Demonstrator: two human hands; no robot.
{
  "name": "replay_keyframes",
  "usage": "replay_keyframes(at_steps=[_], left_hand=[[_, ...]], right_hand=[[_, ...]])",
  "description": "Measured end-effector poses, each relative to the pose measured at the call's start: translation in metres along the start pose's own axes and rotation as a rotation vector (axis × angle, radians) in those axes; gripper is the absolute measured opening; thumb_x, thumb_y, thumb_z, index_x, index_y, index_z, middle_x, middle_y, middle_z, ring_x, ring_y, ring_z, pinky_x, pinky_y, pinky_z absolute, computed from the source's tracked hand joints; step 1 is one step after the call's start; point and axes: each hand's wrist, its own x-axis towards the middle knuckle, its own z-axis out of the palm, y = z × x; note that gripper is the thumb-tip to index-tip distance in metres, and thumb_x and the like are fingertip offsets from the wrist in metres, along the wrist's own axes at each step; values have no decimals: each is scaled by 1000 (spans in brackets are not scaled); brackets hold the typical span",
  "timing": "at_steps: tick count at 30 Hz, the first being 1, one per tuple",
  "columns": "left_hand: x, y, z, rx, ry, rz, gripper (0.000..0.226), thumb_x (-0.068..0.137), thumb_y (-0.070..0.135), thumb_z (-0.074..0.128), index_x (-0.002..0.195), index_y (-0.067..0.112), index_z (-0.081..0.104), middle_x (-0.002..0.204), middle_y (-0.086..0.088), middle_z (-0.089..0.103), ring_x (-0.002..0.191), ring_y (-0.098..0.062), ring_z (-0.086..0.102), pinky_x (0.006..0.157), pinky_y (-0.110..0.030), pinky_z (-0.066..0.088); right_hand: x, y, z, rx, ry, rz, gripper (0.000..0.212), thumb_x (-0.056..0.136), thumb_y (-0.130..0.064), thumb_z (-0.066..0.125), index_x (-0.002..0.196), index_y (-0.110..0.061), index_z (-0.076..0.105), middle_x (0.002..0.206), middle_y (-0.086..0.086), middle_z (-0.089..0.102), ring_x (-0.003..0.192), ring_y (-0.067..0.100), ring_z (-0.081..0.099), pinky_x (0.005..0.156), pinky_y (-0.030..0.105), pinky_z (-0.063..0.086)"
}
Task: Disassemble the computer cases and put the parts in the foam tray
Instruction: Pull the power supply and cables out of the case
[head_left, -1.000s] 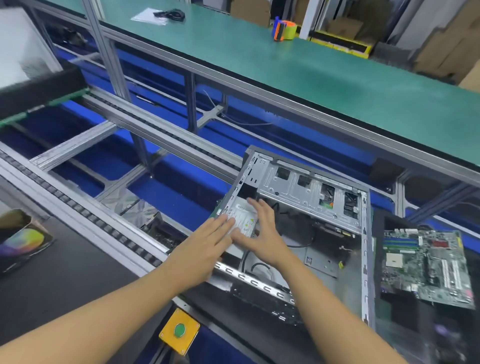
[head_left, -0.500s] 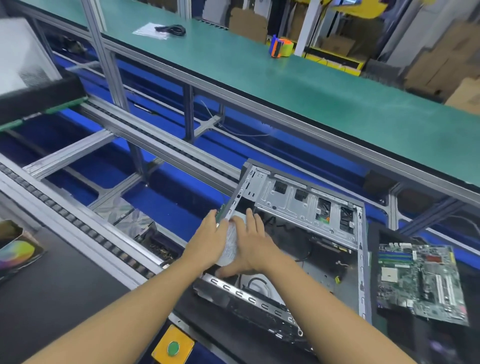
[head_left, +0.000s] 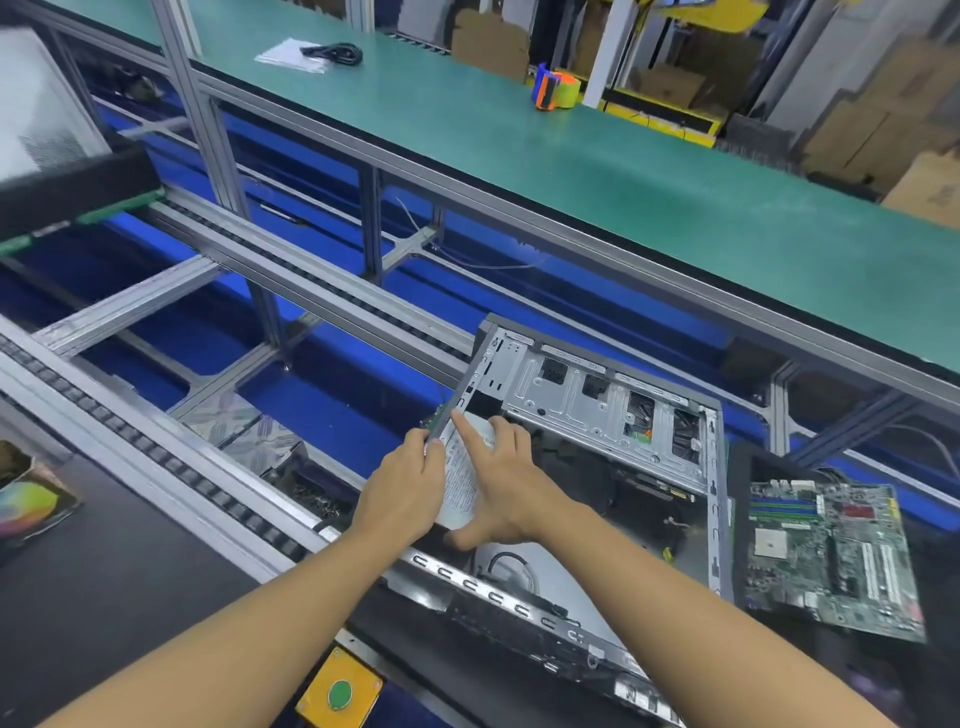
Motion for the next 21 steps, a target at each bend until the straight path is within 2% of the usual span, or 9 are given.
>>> replay_keyframes(at_steps=[4,8,11,14,16,18,21], left_hand=[[-1,0,0,8,13,5,35,102,46,22,111,25,49,98,-2,63,88,-27,60,83,-49,50],[-1,0,0,-1,7,6,35,102,46,23,114,26,49,97,-3,64,88,-28,61,83,-50,51],[1,-2,1,-7,4,10,33,103,45,24,113,26,49,95,-3,64,86,-28,61,83,-49,51],[2,-2,2,-18,7,16,31,102,45,25,109,26,49,92,-2,64,84,-26,61,81,-49,51],[2,-2,3,-10,18,17,30,102,46,26,105,26,49,89,0,64,82,-25,61,80,-48,51],[2,-1,4,2,21,24,31,102,47,26,103,27,49,88,1,63,79,-23,61,77,-47,51],[2,-1,4,16,22,25,30,102,48,25,101,28,47,87,3,62,78,-21,60,74,-45,51]], right_hand=[[2,2,-4,-31,-11,-21,141,54,-54,83,151,-45,-18,159,9,-2,147,25,-9,110,50,39],[6,3,-7,-109,17,-42,141,51,-63,80,152,-43,-16,156,12,7,143,32,4,113,48,30],[6,16,-13,-159,-9,-9,140,54,-68,78,154,-40,-16,159,15,1,146,35,0,118,50,19],[-5,21,-12,-119,3,-12,139,56,-65,78,155,-40,-15,162,13,-6,148,33,-7,119,52,14],[-12,16,-6,-96,-3,-18,138,56,-65,78,155,-39,-14,162,13,-9,149,32,-11,120,53,16],[-13,9,-4,-126,-47,-5,137,59,-65,78,156,-37,-14,163,13,-14,149,32,-17,118,54,25],[-2,-2,-14,-269,-213,92,143,59,-73,78,154,-37,-23,160,14,-33,149,37,-24,115,58,32]])
